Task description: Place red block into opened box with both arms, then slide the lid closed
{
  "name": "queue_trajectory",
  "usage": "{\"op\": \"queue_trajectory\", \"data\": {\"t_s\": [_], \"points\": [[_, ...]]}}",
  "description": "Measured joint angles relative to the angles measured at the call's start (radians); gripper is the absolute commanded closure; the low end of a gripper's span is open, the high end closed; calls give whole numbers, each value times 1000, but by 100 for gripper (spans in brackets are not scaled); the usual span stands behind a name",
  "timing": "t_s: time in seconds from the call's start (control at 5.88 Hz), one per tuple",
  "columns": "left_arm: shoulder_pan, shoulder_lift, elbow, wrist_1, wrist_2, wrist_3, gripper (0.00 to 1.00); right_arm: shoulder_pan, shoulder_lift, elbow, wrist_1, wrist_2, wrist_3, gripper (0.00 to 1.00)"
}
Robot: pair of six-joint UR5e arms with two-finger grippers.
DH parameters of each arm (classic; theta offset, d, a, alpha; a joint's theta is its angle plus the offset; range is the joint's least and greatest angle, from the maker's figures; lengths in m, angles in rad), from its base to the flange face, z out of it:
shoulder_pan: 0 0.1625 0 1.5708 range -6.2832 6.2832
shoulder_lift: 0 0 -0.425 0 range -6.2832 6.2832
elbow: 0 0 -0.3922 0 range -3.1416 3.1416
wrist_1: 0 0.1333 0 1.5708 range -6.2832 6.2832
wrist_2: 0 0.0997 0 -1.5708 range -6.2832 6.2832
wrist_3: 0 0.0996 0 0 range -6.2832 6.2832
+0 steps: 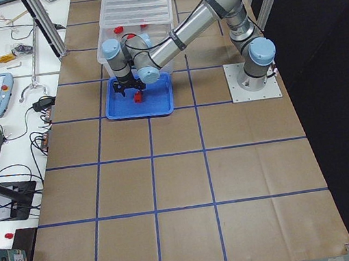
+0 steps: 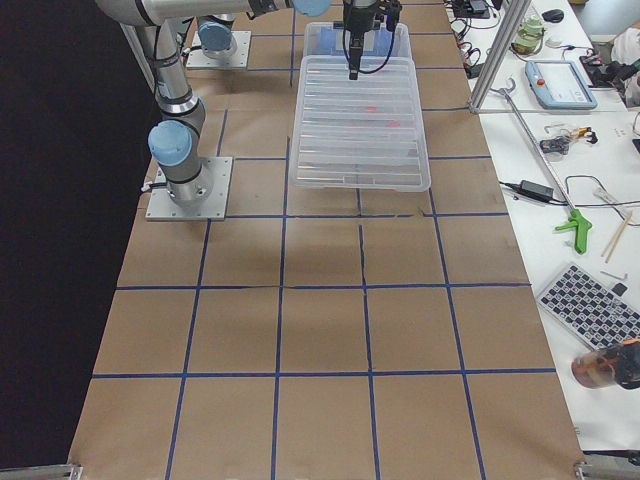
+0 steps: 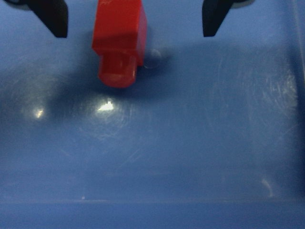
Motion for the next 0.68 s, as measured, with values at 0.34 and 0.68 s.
{"op": "queue_trajectory", "data": {"t_s": [0.34, 0.68], "points": [[-1, -12, -26, 26, 1, 3, 67, 10, -2, 2, 10, 9, -12, 0], [-1, -10, -33, 36, 1, 3, 93, 15, -1, 5, 11, 10, -43, 0]]}}
